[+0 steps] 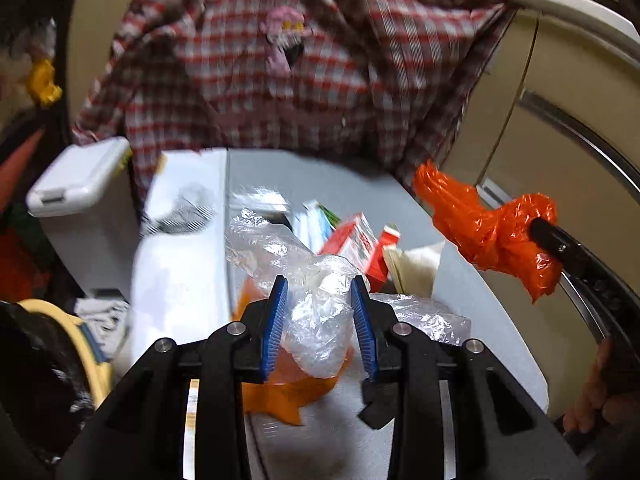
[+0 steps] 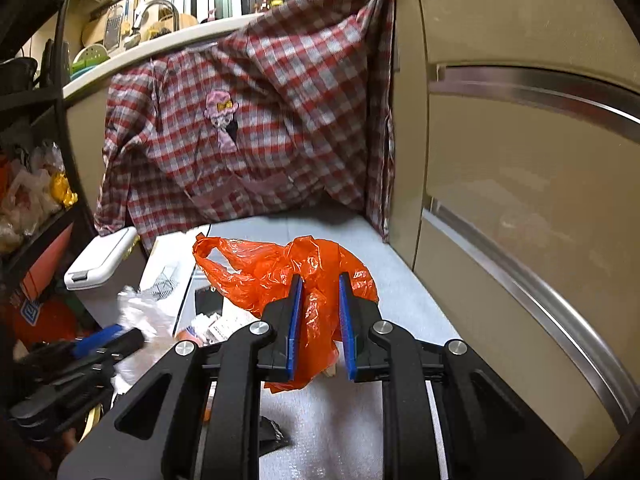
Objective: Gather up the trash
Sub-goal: 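Grasp the clear plastic bag with the left gripper while the right gripper holds the orange bag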
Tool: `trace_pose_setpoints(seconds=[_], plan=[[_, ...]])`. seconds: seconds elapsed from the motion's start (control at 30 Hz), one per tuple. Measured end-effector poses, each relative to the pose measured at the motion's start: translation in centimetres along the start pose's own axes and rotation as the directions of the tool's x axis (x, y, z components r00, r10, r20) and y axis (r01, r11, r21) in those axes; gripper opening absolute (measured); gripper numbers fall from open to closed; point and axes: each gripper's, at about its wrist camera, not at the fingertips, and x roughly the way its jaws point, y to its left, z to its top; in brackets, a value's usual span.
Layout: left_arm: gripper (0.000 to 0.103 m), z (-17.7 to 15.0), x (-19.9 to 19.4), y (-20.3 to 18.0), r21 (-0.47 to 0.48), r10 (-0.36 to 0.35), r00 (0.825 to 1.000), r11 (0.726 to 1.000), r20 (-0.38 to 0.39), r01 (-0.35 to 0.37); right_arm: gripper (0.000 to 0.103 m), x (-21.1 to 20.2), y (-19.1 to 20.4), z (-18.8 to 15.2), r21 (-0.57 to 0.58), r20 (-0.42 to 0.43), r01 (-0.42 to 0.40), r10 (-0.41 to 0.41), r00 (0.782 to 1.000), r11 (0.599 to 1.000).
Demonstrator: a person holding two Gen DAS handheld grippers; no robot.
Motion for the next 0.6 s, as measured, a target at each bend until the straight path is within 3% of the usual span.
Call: trace_pose_setpoints(seconds=[0.17,0.33,0.6], plan=[[0.032,1.2,-3.1,1.8,-0.007,0.082,0.996,0.997,0.041,-0.082,0.018,-0.4,0.9,0.2,0.006,0.003,-0.017,0.017,1.000,1.000],[0.032,2.2,-6.9,4.5,-0.016,0.183,0.980,0.983,0.083,-0.182,0.018,-0.4,3.9,-0.2,-0.003,-0.040,-0.105,0.105,0.994,0.994],[0.032,2.5,-13.6,10.0,-0.025,0.376,0.915,0.926,0.148,-0.376,0.018,-2.5,12.6,-1.2,-0.088,-0.084,-0.304,0.298,0.951,0.948]])
